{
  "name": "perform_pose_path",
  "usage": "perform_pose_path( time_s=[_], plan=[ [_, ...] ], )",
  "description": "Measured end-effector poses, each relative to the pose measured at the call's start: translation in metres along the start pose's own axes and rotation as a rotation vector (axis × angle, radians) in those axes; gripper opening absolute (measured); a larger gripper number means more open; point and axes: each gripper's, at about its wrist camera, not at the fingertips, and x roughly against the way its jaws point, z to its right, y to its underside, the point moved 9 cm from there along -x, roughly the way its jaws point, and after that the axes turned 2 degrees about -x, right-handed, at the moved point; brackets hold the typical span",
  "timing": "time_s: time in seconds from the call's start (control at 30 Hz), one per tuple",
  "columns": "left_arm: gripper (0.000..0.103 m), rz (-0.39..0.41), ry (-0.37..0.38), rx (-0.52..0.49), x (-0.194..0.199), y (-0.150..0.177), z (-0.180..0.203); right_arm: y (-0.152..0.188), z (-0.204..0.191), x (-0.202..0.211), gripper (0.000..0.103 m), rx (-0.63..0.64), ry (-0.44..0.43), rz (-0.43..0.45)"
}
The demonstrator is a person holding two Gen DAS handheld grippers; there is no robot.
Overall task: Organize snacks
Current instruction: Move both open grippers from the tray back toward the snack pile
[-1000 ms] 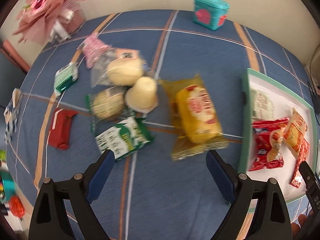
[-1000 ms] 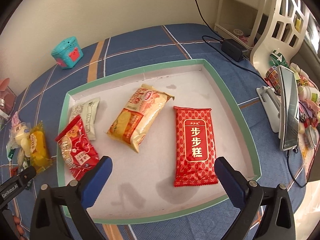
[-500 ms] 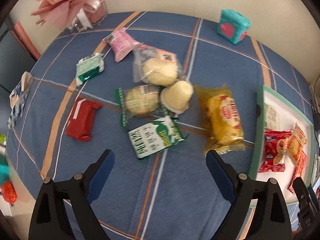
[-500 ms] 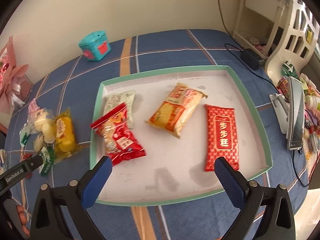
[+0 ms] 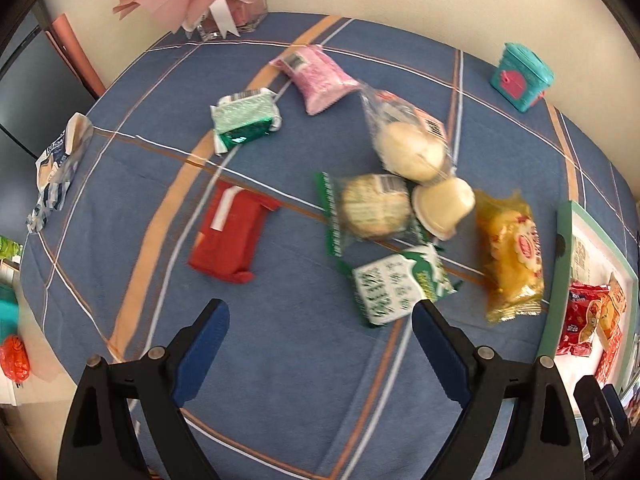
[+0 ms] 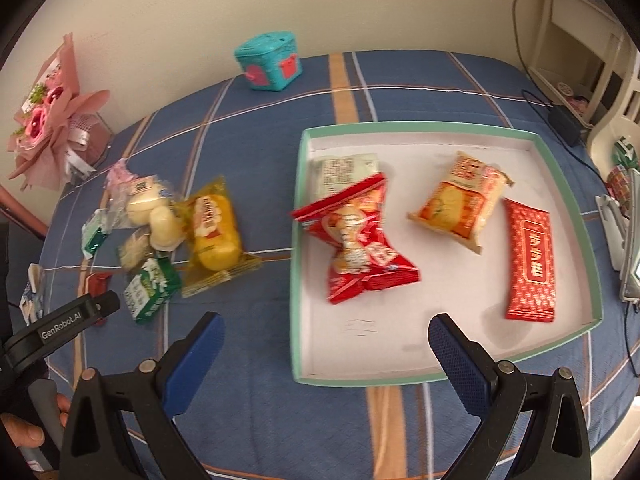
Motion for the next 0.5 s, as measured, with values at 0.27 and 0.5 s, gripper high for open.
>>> perform_pose_path(
  time_s=[0.27, 0.5],
  plan=[
    [0.093, 0.042, -0.010, -0.004, 0.007, -0.017, -0.030, -0.009, -0.049, -0.005, 0.103, 0.065, -0.064, 0.002],
    [0.093, 0.019, -0.014, 0.015, -0.003, -0.024, -0.051, -0.021, -0.077, -0.014, 0.102, 0.115, -0.075, -0.005]
  ],
)
